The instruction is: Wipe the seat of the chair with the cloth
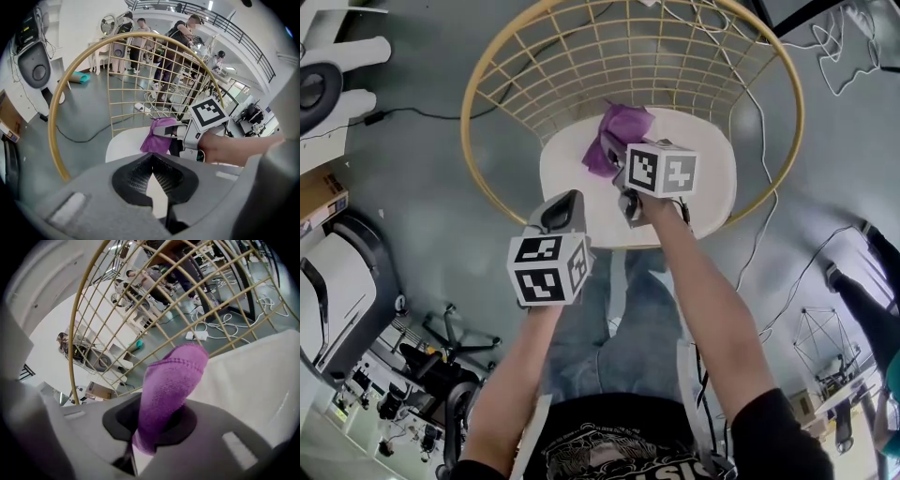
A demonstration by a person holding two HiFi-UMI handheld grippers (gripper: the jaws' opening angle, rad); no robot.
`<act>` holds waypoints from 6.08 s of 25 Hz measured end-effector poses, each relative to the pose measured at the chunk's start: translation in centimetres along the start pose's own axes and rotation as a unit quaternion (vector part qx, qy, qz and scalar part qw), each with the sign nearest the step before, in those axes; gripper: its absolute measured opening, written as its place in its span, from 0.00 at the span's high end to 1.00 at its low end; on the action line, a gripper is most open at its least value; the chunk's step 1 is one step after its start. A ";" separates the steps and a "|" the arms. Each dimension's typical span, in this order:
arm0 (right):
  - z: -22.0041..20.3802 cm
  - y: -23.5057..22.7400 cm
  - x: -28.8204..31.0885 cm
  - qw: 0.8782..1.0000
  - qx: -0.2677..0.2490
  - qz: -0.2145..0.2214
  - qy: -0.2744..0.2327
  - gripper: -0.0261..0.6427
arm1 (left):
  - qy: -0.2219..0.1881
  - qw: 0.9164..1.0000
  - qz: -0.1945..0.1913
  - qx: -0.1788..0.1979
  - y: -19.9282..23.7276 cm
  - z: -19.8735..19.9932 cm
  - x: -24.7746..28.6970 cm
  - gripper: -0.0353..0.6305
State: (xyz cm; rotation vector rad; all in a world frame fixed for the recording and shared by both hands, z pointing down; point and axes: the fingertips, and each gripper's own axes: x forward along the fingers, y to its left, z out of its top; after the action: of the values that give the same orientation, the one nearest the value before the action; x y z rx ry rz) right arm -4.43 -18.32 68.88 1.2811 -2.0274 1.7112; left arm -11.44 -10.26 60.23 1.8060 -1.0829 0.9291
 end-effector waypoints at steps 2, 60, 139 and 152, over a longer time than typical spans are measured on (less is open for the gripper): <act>0.3 -0.8 -0.5 1.000 0.009 -0.007 -0.008 0.87 | 0.001 1.000 0.000 0.003 -0.3 -0.1 0.2 0.94; -12.3 13.4 2.1 0.978 -0.098 0.142 0.120 0.87 | -0.007 0.999 0.035 -0.038 6.5 -5.0 -4.0 0.94; -10.2 2.0 -10.6 0.996 -0.076 0.006 0.055 0.87 | 0.023 1.000 -0.005 0.020 -0.5 -7.5 -0.8 0.94; -13.8 13.8 -0.2 0.993 -0.080 0.065 0.050 0.87 | 0.018 1.000 0.000 0.015 8.5 -9.7 -5.0 0.94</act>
State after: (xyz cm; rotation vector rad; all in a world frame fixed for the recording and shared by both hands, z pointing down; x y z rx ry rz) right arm -19.07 -6.77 63.32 1.0138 -2.1806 1.5934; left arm -22.74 -2.44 61.93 1.8069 -1.0506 0.9792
